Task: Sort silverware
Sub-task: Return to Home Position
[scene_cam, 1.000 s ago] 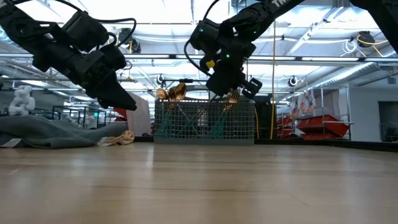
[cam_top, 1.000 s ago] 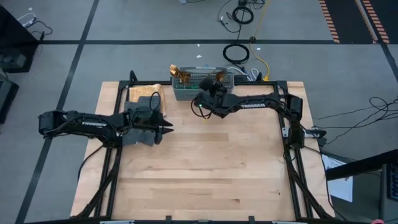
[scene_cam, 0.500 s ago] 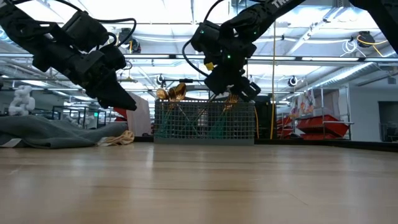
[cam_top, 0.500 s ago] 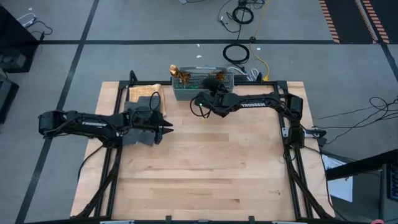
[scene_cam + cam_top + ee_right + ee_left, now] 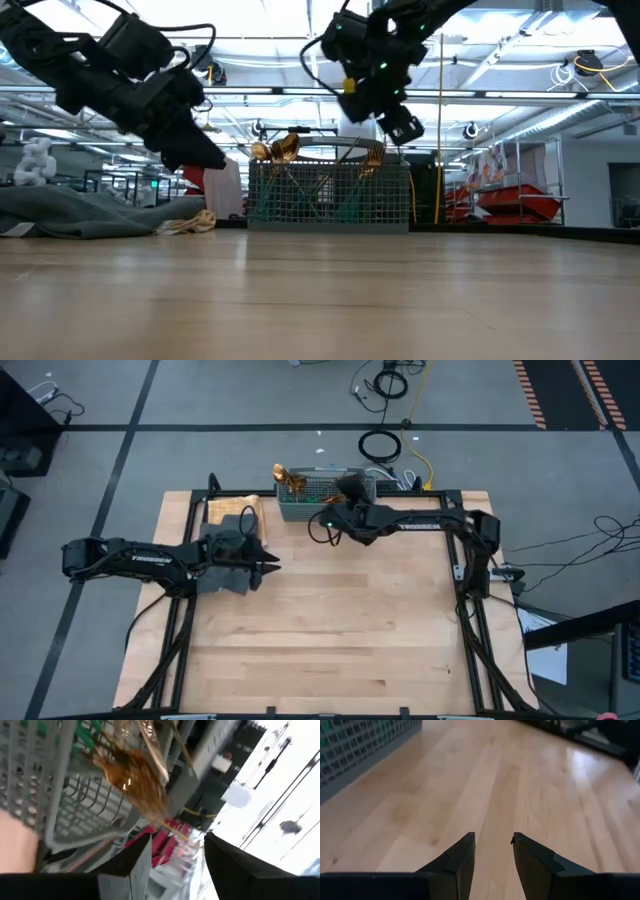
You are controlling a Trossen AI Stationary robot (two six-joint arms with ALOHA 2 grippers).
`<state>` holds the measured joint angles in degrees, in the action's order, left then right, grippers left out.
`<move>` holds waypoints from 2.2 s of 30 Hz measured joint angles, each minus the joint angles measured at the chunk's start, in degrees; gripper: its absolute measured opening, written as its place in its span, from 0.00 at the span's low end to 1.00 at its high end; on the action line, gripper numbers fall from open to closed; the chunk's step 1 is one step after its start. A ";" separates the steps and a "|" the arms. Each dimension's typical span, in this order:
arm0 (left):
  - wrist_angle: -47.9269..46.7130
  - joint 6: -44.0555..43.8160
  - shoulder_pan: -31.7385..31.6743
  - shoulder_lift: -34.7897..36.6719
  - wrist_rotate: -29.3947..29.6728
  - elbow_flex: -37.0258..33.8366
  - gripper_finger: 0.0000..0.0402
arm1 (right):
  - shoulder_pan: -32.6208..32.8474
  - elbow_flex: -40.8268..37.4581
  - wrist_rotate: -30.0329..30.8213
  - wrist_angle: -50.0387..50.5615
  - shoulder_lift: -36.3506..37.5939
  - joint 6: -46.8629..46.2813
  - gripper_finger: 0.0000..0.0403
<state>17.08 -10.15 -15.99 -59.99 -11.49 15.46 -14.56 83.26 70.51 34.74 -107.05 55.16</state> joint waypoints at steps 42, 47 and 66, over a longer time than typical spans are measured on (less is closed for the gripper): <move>-12.34 -1.08 -14.69 59.84 -31.93 -0.18 0.35 | 16.84 -62.12 -49.42 -22.43 83.50 -61.49 0.42; -13.56 1.85 -14.63 59.87 -30.82 -4.57 0.35 | 18.94 -66.97 -59.11 -31.29 83.91 -59.42 0.42; -14.93 6.54 -14.58 59.89 -42.59 -9.49 0.35 | 23.35 -75.53 -70.54 -34.34 101.25 -50.99 0.42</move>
<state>2.15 -3.61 -30.57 -0.10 -54.08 5.98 8.80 7.73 -0.03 0.40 -5.80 4.17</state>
